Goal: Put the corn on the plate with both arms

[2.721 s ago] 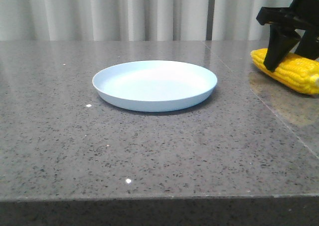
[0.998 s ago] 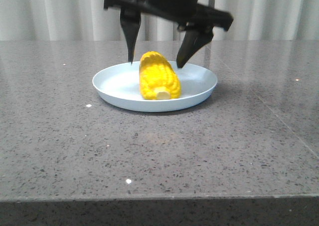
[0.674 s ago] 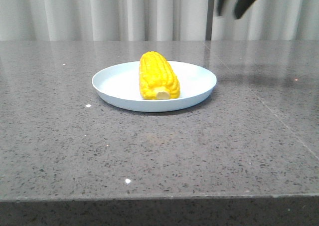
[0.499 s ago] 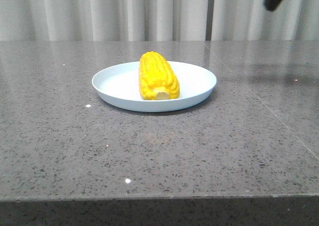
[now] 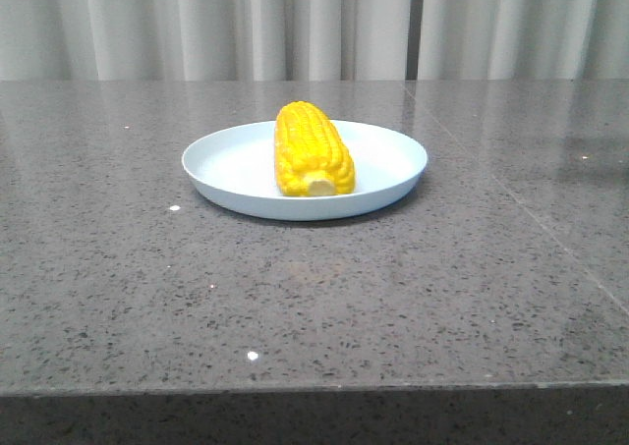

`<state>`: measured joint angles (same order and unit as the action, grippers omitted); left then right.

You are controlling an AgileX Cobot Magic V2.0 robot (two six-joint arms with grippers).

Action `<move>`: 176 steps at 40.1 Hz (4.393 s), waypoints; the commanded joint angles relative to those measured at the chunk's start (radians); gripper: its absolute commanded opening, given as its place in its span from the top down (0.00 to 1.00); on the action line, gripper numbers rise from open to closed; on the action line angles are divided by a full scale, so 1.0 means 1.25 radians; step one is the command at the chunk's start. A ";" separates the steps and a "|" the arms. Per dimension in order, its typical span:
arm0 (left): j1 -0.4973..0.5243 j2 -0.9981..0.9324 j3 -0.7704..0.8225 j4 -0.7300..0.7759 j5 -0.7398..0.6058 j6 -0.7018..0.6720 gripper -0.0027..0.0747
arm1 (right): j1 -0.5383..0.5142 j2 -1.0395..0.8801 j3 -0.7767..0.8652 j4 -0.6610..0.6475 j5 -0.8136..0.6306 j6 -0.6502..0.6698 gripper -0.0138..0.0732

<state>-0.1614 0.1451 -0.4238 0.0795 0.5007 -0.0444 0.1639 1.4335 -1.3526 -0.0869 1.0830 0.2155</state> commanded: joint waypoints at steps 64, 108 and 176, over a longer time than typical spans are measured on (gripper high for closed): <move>0.001 0.009 -0.019 -0.004 -0.059 -0.007 0.99 | -0.011 -0.984 0.775 -0.033 -0.558 -0.020 0.92; 0.096 -0.138 0.265 -0.046 -0.272 -0.006 0.99 | -0.011 -0.984 0.775 -0.033 -0.558 -0.020 0.92; 0.135 -0.137 0.346 -0.083 -0.343 -0.006 0.99 | -0.097 -1.139 1.068 0.132 -0.777 -0.158 0.92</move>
<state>0.0054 -0.0041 0.0048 -0.0161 0.1550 -0.0444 0.0798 0.0280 -0.0356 0.0351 0.2241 0.0456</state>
